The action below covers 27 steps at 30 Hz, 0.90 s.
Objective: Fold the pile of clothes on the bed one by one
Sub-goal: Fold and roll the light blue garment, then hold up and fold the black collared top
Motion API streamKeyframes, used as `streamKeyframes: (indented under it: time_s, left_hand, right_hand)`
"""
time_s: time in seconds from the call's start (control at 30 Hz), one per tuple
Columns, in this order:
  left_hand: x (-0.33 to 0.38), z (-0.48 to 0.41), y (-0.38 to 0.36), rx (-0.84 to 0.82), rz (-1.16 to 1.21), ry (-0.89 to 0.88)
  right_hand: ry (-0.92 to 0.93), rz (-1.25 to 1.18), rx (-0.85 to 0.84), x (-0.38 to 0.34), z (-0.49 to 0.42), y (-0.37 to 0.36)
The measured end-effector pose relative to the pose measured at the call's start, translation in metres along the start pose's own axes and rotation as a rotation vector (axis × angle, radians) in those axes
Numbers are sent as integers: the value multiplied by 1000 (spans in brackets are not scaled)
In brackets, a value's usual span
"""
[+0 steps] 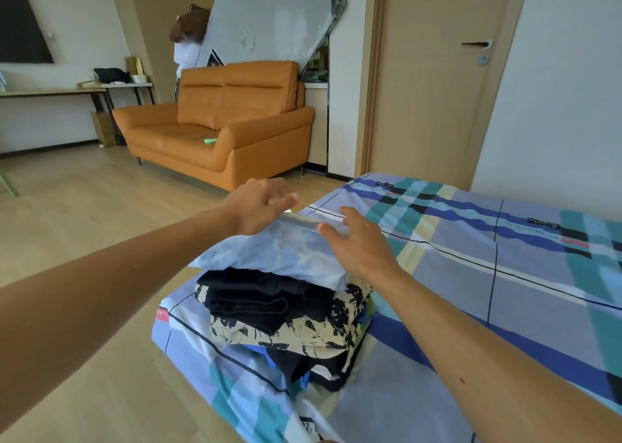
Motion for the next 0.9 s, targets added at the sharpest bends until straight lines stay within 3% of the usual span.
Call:
streamKeyframes:
  time_s: [0.33,0.53,0.9]
  left_hand:
    - [90,27,-52,108,422,-139]
    - [163,56,-136,-5,638,-179]
    - [273,141,-278,-413,792,-189]
  right_hand:
    - [19,-143,247,27,40,47]
    - [-71,-97,395,81,107,112]
    - [-361,3,573,206,286,203]
Point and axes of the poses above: each hand's wrist, its own z-axis away from the middle knuckle, its own y-axis out of the back of the hand, x = y × z, the point moved 1 cm from there along -z, towards the middle knuckle, and after that the axes turned 11 degrees about y, right-handed, at the moved point
